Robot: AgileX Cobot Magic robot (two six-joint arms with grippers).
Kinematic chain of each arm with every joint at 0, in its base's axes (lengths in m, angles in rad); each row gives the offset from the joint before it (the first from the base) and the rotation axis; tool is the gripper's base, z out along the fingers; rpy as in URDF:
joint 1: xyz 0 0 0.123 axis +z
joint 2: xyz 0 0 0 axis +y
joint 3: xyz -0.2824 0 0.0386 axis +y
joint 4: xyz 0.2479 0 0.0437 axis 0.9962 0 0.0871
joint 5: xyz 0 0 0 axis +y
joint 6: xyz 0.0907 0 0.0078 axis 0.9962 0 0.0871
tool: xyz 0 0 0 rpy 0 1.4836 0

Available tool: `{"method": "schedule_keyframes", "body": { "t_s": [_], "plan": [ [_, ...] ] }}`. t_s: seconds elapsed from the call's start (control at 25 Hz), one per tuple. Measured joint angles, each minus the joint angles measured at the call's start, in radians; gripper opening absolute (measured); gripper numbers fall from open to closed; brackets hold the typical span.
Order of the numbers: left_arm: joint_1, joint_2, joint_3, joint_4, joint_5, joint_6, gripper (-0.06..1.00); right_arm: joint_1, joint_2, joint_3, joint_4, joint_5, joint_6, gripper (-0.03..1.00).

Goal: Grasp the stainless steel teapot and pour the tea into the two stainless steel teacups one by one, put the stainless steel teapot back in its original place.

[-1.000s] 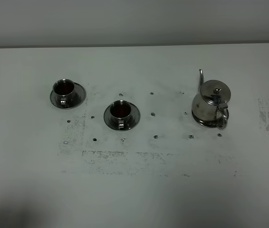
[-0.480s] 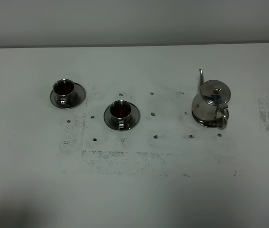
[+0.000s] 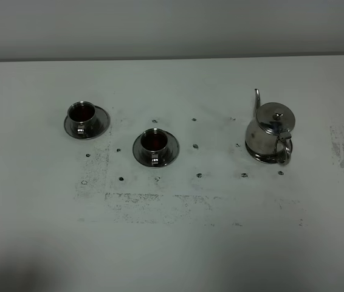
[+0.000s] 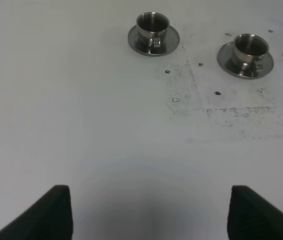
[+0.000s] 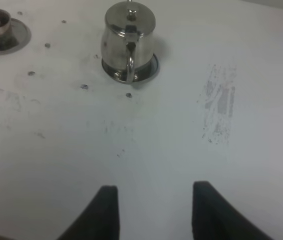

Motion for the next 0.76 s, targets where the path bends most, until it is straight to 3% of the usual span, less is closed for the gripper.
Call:
{"method": "schedule_keyframes", "body": {
  "t_s": [0.76],
  "plan": [
    [0.0, 0.0, 0.0, 0.0, 0.0, 0.001, 0.69, 0.0, 0.0, 0.0, 0.0, 0.0, 0.0, 0.31]
  ]
}}
